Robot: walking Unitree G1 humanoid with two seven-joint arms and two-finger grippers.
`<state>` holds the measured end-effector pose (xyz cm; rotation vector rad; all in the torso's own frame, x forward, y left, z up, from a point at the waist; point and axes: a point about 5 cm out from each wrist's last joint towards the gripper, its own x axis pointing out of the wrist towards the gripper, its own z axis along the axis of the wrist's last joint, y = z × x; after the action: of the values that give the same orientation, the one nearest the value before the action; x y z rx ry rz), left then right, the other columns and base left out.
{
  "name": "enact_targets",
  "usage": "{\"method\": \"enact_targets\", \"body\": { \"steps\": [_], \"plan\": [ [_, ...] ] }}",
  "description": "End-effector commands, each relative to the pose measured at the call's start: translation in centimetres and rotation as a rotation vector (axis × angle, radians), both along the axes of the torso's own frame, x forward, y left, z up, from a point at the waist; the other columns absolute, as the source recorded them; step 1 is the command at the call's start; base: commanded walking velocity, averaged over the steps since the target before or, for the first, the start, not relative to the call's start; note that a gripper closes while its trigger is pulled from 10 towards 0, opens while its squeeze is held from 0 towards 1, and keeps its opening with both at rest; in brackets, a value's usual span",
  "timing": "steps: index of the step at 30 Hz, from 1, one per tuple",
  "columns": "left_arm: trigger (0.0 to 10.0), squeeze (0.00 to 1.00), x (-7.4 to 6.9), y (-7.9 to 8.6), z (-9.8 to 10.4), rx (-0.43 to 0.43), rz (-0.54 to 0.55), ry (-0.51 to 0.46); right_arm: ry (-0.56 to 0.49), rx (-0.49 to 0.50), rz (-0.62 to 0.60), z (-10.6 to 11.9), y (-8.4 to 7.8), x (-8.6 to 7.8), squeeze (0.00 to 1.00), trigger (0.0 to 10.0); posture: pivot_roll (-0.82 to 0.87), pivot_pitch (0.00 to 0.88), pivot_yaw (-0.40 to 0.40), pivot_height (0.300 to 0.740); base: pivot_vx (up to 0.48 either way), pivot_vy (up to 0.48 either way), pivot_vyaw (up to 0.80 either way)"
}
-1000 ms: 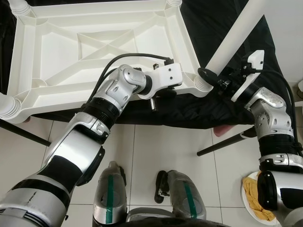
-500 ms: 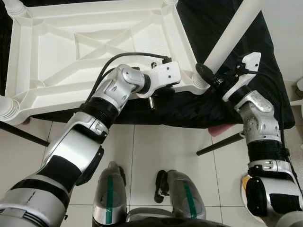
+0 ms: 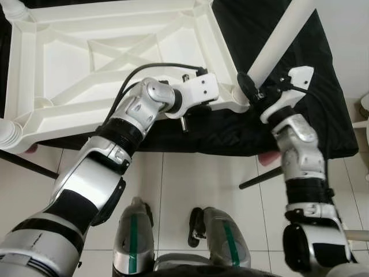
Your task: Building children table
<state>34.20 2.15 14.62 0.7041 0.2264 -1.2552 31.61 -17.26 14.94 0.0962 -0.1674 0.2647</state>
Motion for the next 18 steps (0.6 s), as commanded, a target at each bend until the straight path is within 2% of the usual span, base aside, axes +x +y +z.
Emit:
{"method": "enact_targets", "body": {
  "steps": [1,5,9,12,18],
  "plan": [
    [10.0,0.00,-0.7,-0.8,-0.4,-0.004,-0.065,0.005,-0.047,0.057,-0.140,1.4,-0.7,0.3,0.00,10.0,0.02,0.009,-0.054,0.740,0.000,0.000,0.00],
    [10.0,0.00,-0.7,-0.8,-0.4,-0.003,-0.063,0.003,-0.011,0.050,-0.287,0.9,-0.2,0.0,0.00,10.0,0.02,0.007,-0.056,0.740,0.000,0.000,0.00],
    [10.0,0.00,-0.7,-0.8,-0.4,-0.004,-0.062,0.003,-0.003,0.044,-0.350,0.7,0.2,-0.1,0.00,10.0,0.02,0.007,-0.056,0.740,0.000,0.000,0.00],
    [10.0,0.00,-0.7,-0.9,-0.4,-0.007,-0.064,0.003,0.007,0.051,-0.488,0.5,0.9,-0.6,0.00,10.0,0.02,0.011,-0.056,0.740,0.000,0.000,0.00],
    [10.0,0.00,-0.8,-0.9,-0.4,-0.007,-0.064,0.003,0.003,0.041,-0.487,0.7,1.3,-0.7,0.00,10.0,0.01,0.017,-0.053,0.740,0.000,0.000,0.00]
  ]
}}
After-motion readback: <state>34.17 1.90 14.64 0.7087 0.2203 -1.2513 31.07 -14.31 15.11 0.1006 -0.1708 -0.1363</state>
